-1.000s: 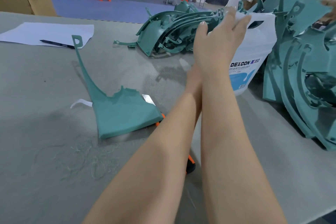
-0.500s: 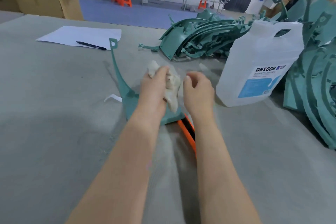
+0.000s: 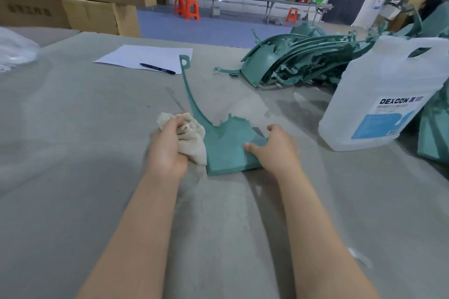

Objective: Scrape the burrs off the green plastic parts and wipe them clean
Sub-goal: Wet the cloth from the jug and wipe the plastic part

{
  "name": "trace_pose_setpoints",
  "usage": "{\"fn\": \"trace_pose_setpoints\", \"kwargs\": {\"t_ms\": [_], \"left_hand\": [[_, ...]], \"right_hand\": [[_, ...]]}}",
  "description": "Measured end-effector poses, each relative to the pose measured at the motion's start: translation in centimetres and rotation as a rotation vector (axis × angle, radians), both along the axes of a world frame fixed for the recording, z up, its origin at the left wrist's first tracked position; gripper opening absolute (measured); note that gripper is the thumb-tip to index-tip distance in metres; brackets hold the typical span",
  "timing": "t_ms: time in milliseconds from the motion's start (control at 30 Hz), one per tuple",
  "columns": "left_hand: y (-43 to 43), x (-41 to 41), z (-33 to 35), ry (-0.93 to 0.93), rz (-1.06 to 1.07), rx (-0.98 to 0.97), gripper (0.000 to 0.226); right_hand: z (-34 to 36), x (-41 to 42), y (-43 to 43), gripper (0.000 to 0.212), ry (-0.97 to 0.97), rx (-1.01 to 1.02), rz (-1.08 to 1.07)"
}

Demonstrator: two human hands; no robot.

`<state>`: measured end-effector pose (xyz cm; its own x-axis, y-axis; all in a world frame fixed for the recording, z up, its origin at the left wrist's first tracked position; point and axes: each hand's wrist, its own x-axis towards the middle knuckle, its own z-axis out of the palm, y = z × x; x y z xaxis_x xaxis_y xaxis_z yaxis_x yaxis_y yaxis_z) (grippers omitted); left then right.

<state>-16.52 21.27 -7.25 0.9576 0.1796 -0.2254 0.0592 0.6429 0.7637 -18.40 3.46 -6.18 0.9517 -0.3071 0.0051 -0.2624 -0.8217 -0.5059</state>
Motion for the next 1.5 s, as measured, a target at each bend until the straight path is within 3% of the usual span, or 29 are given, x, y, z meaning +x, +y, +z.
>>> {"fn": "trace_pose_setpoints", "kwargs": {"t_ms": [67,200,433,567,700,767,833,933,1000,1067,1133,1267,1367,1433,1500], "left_hand": [[-0.2,-0.1,-0.1,-0.076,0.017,0.062,0.031],[-0.4,-0.7,-0.3,-0.066,0.174,0.354,0.024],[-1.4,-1.3,-0.5,-0.005,0.147,0.257,0.021],[-1.4,-0.9,-0.8,0.007,0.207,0.296,0.02],[-1.8,-1.0,-0.5,-0.056,0.237,0.431,0.02],[-2.4,-1.3,0.0,-0.077,0.138,0.352,0.021],[-2.4,-1.5,0.6,-0.129,-0.014,0.196,0.036],[-1.2,-1.6,1.3,-0.22,-0.19,-0.208,0.065],[-0.8,-1.6,1.5,-0.217,-0.246,-0.269,0.05],[-1.4,-1.8,1.4,-0.203,-0.261,-0.04,0.025],[-1.8,-2.0,1.0,-0.195,-0.24,0.144,0.017],[-2.1,-1.8,0.1,-0.14,-0.169,0.387,0.018],[-2.6,-1.7,-0.1,-0.017,-0.005,0.589,0.033],[-2.7,-1.7,-0.1,0.054,0.096,0.589,0.043],[-2.5,-1.6,0.2,0.067,0.088,0.416,0.051]], "right_hand": [[0.0,0.1,-0.1,0.07,-0.047,0.011,0.015],[-0.5,0.3,-0.4,0.054,-0.035,0.059,0.03],[-0.4,0.4,-0.5,0.06,-0.192,0.034,-0.023],[0.8,-0.1,-0.4,0.034,-0.433,0.331,-0.005],[1.9,-1.0,-0.5,0.023,-0.516,0.661,0.016],[1.9,-1.0,-0.2,0.019,-0.499,0.738,0.056],[1.6,-1.0,0.2,0.018,-0.477,0.733,0.077],[1.1,-0.9,0.2,0.016,-0.473,0.718,0.086],[1.0,-0.9,0.1,0.016,-0.451,0.709,0.101],[0.9,-0.9,0.2,0.019,-0.413,0.692,0.124],[1.0,-1.0,0.2,0.021,-0.392,0.699,0.142],[1.3,-1.3,0.0,0.02,-0.404,0.688,0.159],[1.4,-1.3,0.4,0.02,-0.418,0.672,0.167],[1.4,-1.3,0.8,0.021,-0.426,0.623,0.176],[1.4,-1.2,0.8,0.021,-0.44,0.615,0.153]]}}
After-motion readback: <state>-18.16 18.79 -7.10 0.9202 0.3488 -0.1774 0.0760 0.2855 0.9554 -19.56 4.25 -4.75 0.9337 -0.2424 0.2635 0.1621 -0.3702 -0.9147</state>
